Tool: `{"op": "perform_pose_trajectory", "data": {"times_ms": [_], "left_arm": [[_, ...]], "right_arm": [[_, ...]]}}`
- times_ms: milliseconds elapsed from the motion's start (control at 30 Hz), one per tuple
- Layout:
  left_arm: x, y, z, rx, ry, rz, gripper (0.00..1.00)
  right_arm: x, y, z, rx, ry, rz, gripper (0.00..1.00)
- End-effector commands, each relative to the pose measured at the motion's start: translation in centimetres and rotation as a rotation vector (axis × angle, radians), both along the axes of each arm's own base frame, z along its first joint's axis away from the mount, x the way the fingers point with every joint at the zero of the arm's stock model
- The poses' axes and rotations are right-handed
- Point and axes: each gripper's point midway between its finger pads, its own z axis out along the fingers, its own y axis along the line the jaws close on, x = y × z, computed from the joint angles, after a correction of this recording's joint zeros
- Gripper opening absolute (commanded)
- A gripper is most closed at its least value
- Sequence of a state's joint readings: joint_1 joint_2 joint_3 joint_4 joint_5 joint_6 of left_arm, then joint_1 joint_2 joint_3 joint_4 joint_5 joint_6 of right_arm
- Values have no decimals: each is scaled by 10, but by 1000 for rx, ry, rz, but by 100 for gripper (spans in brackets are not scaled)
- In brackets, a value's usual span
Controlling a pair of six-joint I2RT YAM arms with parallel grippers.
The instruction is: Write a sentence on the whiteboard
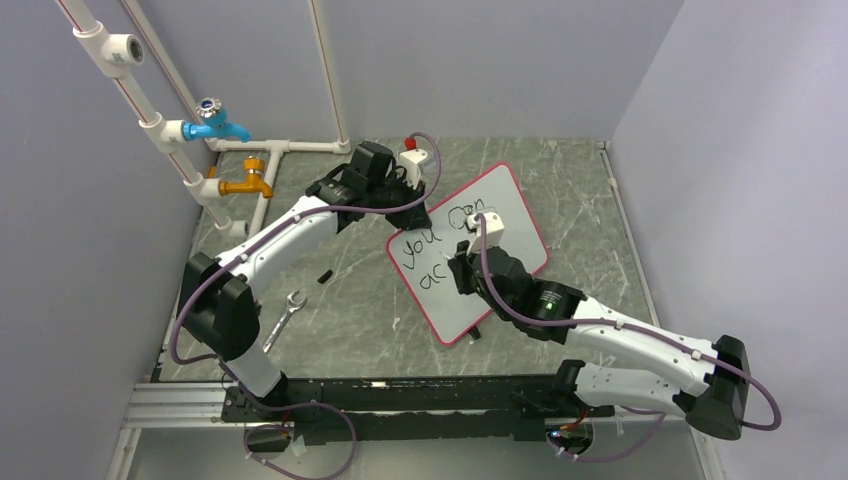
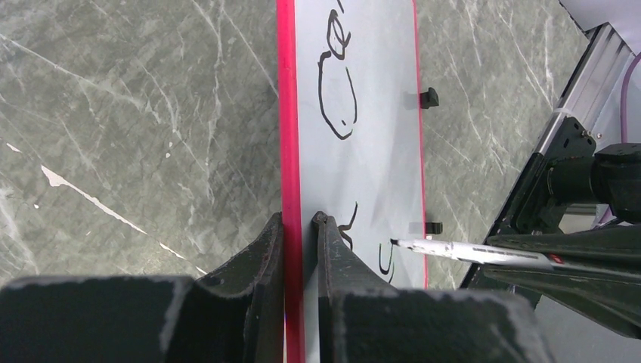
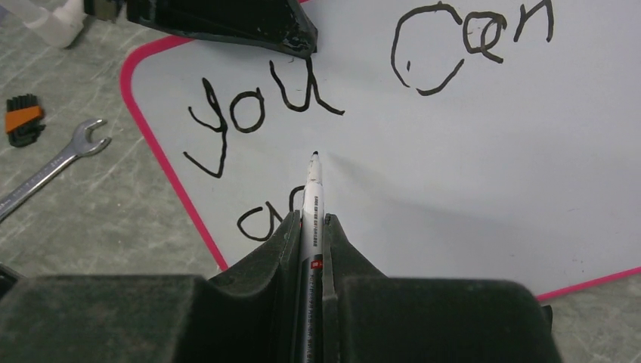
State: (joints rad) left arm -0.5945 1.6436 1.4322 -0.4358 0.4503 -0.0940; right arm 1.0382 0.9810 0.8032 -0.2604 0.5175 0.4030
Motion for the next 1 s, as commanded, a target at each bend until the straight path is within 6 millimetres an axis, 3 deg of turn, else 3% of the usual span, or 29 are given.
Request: {"op": "perform_pose_trajectory", "data": {"times_ms": [0, 267, 667, 967], "left_arm": [[12, 11, 24, 19, -150, 16, 0], [10, 11, 25, 16, -152, 14, 0], [10, 10, 26, 14, -153, 11, 0], [10, 10, 26, 15, -152, 12, 0]], "right_arm": [[15, 6, 28, 58, -64, -24, 0], [21, 9, 10, 46, -26, -20, 0], [-1, -6, -31, 42, 70, -10, 0], [-15, -17, -50, 60, 127, -12, 0]]}}
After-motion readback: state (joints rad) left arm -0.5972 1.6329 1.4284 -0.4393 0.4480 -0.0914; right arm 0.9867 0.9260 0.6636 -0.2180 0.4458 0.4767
